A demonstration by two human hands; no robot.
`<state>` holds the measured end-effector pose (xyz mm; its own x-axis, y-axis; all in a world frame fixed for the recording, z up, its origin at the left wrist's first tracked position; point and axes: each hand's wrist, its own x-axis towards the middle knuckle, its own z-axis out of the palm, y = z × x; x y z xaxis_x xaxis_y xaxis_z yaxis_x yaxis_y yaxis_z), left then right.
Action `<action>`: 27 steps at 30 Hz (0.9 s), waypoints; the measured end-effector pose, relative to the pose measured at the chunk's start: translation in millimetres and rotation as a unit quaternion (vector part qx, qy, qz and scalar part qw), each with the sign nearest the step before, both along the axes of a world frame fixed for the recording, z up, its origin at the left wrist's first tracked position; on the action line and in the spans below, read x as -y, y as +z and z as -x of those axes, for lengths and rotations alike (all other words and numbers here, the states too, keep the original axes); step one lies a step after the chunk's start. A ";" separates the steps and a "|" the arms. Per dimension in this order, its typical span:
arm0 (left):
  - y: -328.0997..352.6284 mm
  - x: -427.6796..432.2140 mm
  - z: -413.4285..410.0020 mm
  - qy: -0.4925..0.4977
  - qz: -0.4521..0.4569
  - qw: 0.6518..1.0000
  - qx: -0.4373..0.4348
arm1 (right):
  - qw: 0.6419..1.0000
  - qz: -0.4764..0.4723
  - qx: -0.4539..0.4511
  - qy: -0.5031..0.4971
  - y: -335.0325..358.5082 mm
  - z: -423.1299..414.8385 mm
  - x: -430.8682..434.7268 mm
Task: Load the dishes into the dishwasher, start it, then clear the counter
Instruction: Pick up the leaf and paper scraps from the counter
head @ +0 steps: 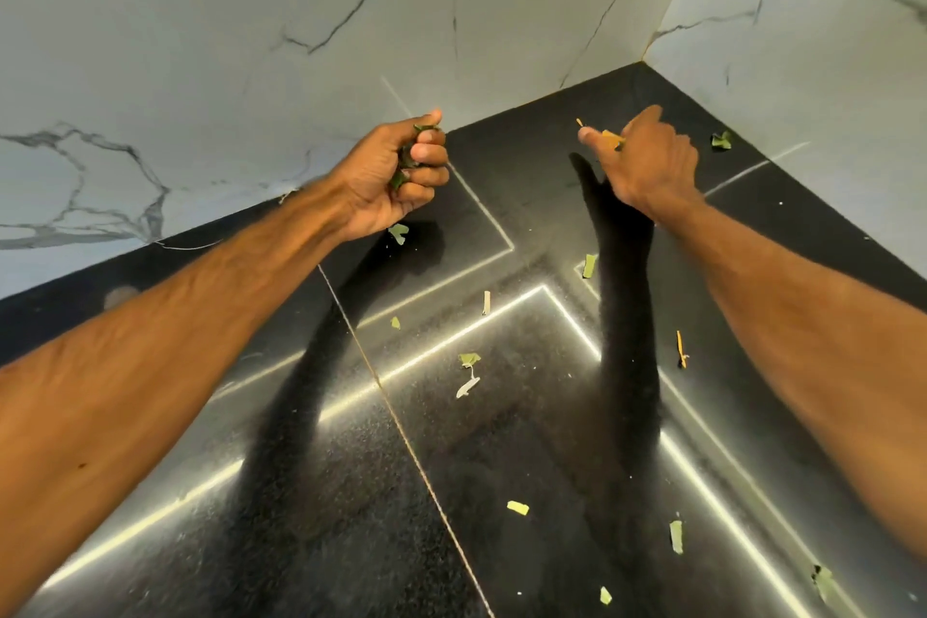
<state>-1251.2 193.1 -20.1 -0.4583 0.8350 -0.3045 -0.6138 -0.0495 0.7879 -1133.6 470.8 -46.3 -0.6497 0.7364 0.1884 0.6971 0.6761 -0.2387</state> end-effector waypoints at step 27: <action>-1.2 49.5 -16.7 -0.024 -0.031 0.997 0.064 | 0.688 0.625 -0.362 0.067 1.5 -48.9 101.4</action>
<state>-1234.5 143.6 -21.3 -0.3776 0.8744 -0.3047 -0.7118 -0.0637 0.6995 -1084.6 369.4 -44.8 -0.7968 0.5595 -0.2283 0.0416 -0.3262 -0.9444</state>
